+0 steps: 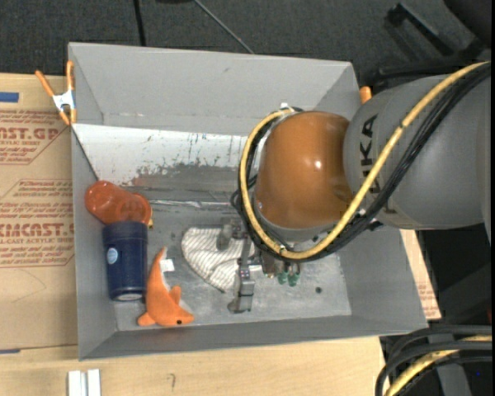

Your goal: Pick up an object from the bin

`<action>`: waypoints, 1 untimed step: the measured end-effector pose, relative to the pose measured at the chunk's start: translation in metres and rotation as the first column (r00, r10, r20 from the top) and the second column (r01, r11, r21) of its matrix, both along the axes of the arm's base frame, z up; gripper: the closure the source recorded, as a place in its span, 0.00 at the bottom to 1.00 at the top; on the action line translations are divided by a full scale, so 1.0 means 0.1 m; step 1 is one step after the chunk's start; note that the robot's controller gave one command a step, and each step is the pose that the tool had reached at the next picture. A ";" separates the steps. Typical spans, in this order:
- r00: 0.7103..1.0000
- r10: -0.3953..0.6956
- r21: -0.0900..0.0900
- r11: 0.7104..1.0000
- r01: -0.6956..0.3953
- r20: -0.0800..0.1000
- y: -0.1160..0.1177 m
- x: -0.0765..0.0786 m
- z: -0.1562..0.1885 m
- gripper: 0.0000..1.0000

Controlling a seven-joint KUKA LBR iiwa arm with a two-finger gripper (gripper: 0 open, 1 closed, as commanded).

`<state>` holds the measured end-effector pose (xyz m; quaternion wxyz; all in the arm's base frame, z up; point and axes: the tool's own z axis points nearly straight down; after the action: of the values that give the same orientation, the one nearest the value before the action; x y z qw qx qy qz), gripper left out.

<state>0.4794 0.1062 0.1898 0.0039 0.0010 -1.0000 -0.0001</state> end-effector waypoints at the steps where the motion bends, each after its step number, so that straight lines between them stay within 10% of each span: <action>1: 1.000 -0.001 0.001 1.000 0.001 0.008 -0.01 0.02 0.04 0.00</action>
Offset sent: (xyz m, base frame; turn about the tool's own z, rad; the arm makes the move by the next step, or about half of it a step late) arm 0.0554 -0.0456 -0.1198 0.0604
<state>0.4813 0.1057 0.1940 0.0000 0.0004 -1.0000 -0.0005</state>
